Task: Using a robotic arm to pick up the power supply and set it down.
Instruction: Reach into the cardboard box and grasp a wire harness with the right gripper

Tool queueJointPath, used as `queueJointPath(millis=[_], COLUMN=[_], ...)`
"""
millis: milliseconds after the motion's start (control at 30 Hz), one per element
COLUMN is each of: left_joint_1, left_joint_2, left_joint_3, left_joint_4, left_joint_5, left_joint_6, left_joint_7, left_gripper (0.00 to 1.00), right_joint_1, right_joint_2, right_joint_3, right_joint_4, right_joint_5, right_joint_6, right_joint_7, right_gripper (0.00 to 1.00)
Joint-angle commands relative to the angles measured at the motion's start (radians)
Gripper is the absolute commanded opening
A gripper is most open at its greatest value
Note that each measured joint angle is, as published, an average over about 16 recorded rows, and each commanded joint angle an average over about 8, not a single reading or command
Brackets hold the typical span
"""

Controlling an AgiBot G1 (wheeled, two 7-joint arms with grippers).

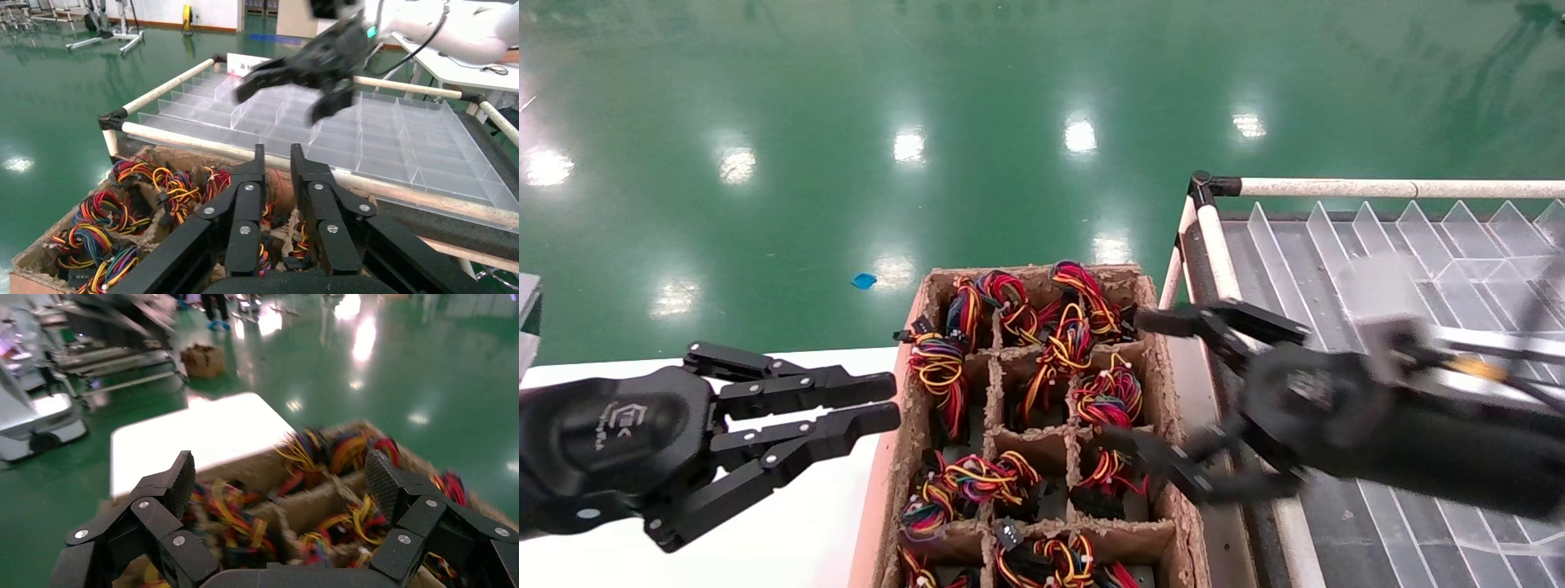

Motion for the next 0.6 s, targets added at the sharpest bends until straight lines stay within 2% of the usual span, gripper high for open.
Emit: queueJointPath(millis=[33, 233, 300, 500, 533, 600], left_joint_1=[0.0, 0.0, 0.0, 0.0, 0.0, 0.0], left_joint_2=[0.0, 0.0, 0.0, 0.0, 0.0, 0.0], left_joint_3=[0.0, 0.0, 0.0, 0.0, 0.0, 0.0], left_joint_4=[0.0, 0.0, 0.0, 0.0, 0.0, 0.0], left_joint_5=[0.0, 0.0, 0.0, 0.0, 0.0, 0.0], left_joint_6=[0.0, 0.0, 0.0, 0.0, 0.0, 0.0], left_joint_7=[0.0, 0.0, 0.0, 0.0, 0.0, 0.0], left_gripper=[0.0, 0.0, 0.0, 0.0, 0.0, 0.0], right_joint_1=[0.033, 0.087, 0.102, 0.138, 0.142, 0.147], right_joint_2=[-0.044, -0.105, -0.119, -0.14, -0.14, -0.137], right_joint_3=[-0.028, -0.061, -0.071, -0.097, -0.1, -0.106], right_joint_4=[-0.059, -0.183, -0.216, -0.276, -0.281, -0.29], right_joint_5=[-0.039, -0.098, -0.113, -0.153, -0.158, -0.167], right_joint_6=[0.011, 0.007, 0.002, -0.022, -0.026, -0.034], right_joint_7=[-0.001, -0.05, -0.064, -0.084, -0.086, -0.089], right_gripper=[1.0, 0.98, 0.81, 0.08, 0.02, 0.0])
